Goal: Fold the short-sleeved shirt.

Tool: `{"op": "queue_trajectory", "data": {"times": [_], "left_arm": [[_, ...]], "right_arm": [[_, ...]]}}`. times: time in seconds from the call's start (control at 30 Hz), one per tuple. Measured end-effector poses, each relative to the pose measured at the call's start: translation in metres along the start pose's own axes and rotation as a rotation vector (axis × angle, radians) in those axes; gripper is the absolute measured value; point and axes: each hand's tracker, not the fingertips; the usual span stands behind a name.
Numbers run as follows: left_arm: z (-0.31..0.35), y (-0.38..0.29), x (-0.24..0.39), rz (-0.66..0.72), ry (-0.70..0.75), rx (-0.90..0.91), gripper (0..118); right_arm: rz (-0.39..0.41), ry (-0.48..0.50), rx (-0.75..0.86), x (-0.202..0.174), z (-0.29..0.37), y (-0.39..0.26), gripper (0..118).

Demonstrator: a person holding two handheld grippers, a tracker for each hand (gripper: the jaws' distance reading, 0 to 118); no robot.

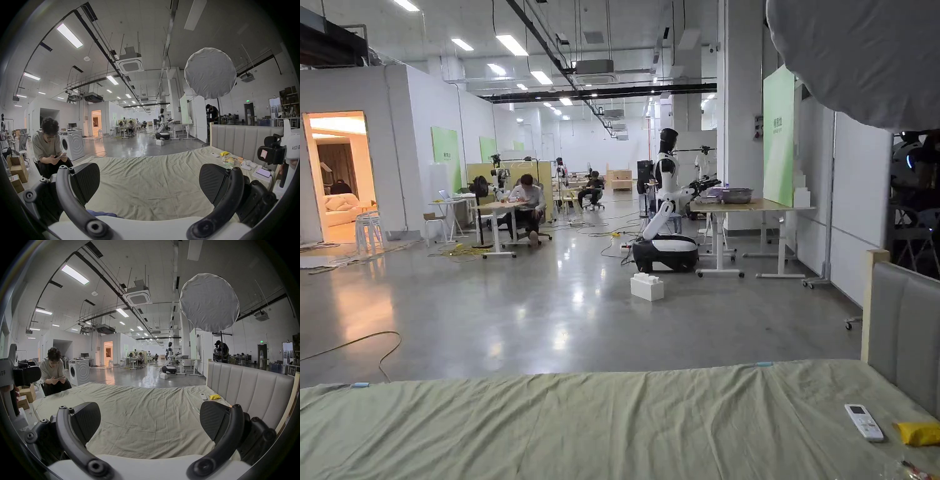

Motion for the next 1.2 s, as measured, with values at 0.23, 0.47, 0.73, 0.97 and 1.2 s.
{"op": "queue_trajectory", "data": {"times": [0.23, 0.47, 0.73, 0.97, 1.2], "left_arm": [[-0.001, 0.000, -0.001, 0.011, 0.007, -0.007, 118], [-0.001, -0.001, -0.007, 0.043, -0.003, -0.006, 118], [0.000, 0.000, -0.005, 0.031, -0.011, -0.006, 118], [-0.001, -0.001, -0.006, 0.039, -0.016, -0.012, 118], [0.001, 0.000, -0.006, 0.050, -0.037, -0.005, 118]], "right_arm": [[-0.019, -0.001, -0.008, 0.001, 0.000, 0.000, 118], [-0.032, 0.001, -0.006, 0.002, -0.001, 0.001, 118], [-0.115, 0.087, -0.061, 0.005, -0.007, 0.004, 118], [-0.235, -0.070, -0.285, -0.011, -0.009, 0.028, 118], [-0.333, -0.027, -0.260, -0.011, -0.008, 0.029, 118]]}}
